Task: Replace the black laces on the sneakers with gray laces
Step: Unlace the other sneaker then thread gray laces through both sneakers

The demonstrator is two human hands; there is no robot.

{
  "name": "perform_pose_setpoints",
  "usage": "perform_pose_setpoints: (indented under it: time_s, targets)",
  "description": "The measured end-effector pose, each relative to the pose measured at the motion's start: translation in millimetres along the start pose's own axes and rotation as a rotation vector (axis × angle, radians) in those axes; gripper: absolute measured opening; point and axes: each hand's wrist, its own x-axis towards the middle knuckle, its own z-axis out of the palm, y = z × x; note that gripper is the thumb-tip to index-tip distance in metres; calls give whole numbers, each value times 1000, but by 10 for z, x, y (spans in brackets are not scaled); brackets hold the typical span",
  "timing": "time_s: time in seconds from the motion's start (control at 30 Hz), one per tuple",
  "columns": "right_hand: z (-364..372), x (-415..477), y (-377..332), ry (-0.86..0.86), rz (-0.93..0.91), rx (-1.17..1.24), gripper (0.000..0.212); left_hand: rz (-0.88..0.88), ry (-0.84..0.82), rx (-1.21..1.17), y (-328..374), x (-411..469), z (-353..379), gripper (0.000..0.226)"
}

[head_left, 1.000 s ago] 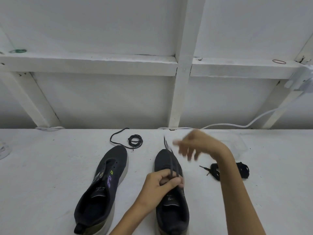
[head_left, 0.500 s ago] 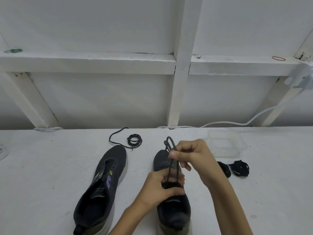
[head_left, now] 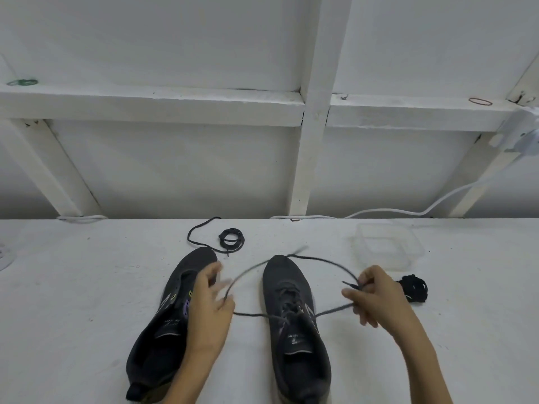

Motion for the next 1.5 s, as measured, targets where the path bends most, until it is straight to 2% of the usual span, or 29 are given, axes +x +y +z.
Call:
perform_pose_setpoints:
  time_s: [0.07, 0.1, 0.13, 0.2, 0.27, 0.33, 0.47, 0.63, 0.7, 0.83, 0.97, 1.1, 1.2, 1.3, 1.4, 1.5]
  targets:
    - [24, 23, 83, -44, 77, -324, 46, 74, -62, 287, -98, -17, 0, 88]
    - [57, 17, 90, -19, 48, -449, 49, 154, -74, 392, -114, -41, 45, 93]
    - [102, 1, 57, 23, -17, -522, 47, 240, -84, 438, -99, -63, 101, 90]
    - [229, -19, -63, 24, -165, -476, 31, 330, -160, 401, -42, -78, 228, 65]
    - [405, -24, -167, -64, -236, -362, 9, 252, -269, 354, 20, -63, 343, 33]
    - [572, -19, -188, -109, -261, -351, 10, 139, -317, 320, 51, 0, 407, 18]
    - [691, 9, -146, -55, -272, -344, 13, 30, -478, 166, 104, 63, 371, 21]
    - [725, 1, -121, -62, -283, -347, 12, -167, -649, -119, 115, 113, 180, 39]
    - [742, 0, -111, -61, -295, -359, 12, -177, -600, -90, 132, 112, 185, 36]
    - [751, -18, -89, -55, -342, -395, 12, -70, -461, 164, 128, 75, 371, 13]
    - [727, -39, -71, -45, -369, -361, 8, 58, -339, 344, 80, 56, 484, 12]
    - [760, -57, -9, -6, -371, -301, 10, 133, -346, 426, 43, 47, 522, 15]
    - [770, -46, 36, -12, -312, -143, 15, 134, -387, 387, -41, 46, 503, 17]
    - [757, -34, 55, -49, -210, 79, 15, 71, -381, 239, -92, 22, 513, 14]
    - [787, -19, 99, -31, -192, 158, 14, -1, -321, 92, -76, -39, 580, 15]
    - [748, -63, 127, -21, -204, 226, 11, 7, -273, 7, -81, -89, 546, 11]
